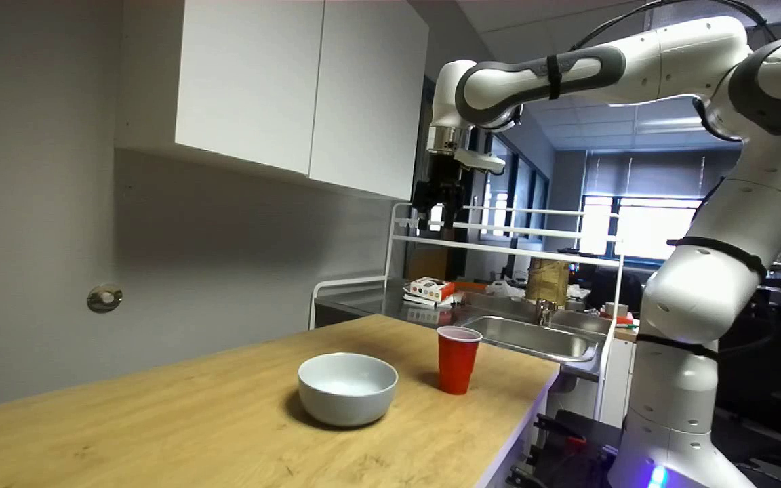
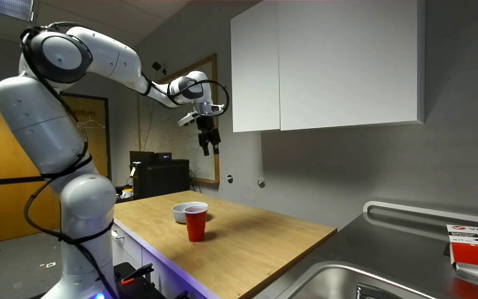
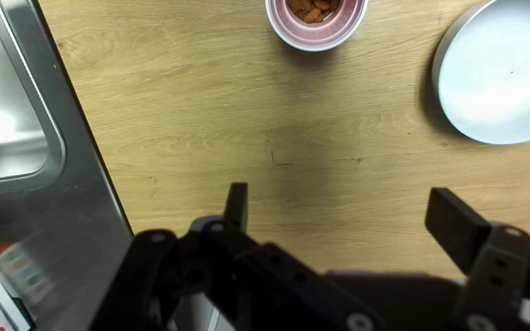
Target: Pour the contents of the cup into the bowl
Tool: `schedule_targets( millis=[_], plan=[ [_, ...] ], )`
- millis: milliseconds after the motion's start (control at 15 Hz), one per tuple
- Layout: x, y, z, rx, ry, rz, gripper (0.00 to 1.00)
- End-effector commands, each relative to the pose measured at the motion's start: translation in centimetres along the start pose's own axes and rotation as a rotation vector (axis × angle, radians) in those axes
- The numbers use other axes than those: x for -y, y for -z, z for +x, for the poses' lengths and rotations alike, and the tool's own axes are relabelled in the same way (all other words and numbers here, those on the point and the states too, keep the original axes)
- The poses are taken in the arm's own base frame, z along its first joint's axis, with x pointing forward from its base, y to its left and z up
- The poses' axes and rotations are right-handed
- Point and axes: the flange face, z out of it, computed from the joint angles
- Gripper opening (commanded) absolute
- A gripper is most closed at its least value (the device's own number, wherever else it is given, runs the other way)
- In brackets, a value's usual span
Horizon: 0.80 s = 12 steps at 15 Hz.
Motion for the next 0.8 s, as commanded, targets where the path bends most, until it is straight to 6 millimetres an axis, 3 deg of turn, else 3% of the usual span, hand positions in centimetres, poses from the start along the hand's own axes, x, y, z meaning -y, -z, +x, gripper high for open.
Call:
schedule_targets(
  millis=[0, 200, 400, 733],
  plan=[
    [0.0, 0.1, 0.0, 0.001, 0.000, 0.000, 1.00],
    [0.0, 0.1, 0.0, 0.001, 0.000, 0.000, 1.00],
    [-0.7, -1.3, 0.5, 0.029, -0.028, 0.013, 1.00],
    [-2.6, -5.3, 0.5, 0.112, -0.087, 0.050, 1.00]
  ],
)
